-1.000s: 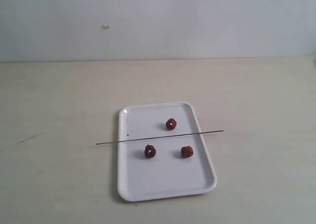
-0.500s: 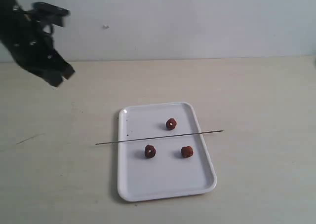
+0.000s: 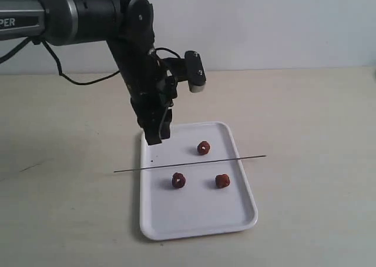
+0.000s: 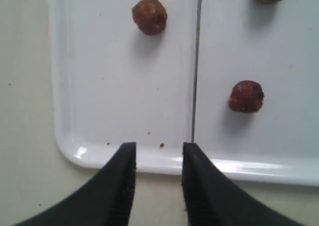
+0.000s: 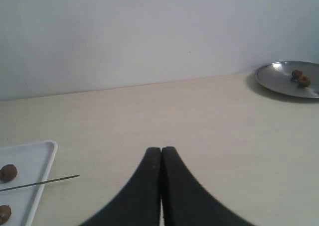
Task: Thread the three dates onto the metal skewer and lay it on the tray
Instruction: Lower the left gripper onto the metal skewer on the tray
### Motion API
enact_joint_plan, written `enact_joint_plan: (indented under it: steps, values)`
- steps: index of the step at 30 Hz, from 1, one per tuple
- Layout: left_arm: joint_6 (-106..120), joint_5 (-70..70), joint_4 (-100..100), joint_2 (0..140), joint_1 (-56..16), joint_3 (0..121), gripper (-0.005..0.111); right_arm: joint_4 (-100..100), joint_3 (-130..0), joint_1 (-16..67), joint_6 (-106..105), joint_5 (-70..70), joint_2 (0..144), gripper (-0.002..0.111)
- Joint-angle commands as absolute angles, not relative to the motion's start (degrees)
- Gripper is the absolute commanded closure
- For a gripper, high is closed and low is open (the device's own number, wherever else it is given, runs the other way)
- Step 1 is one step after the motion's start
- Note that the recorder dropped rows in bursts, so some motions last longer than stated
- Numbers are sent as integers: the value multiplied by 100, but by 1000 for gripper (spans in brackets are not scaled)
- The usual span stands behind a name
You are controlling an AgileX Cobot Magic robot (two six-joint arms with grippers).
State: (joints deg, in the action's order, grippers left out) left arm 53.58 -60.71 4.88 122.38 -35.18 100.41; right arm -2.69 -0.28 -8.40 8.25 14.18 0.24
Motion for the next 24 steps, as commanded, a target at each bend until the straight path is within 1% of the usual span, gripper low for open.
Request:
enact_joint_plan:
  steps: [1,3,8,24]
  values:
    - [5380,-6233,733,12343,-3541,10068,66,-284,0,-872,806,1366,0,108]
    - [5380,-6437,925,12469,-3541,10068,66,-284,0,-872,806,1366,0,108]
    - [5348,-6451,836,12846,-3529,10068,66,-284,0,-872,816,1366,0,108]
    - [4904,-6384,726,13143,-3529,10068,66,-284,0,-872,806,1366,0,108]
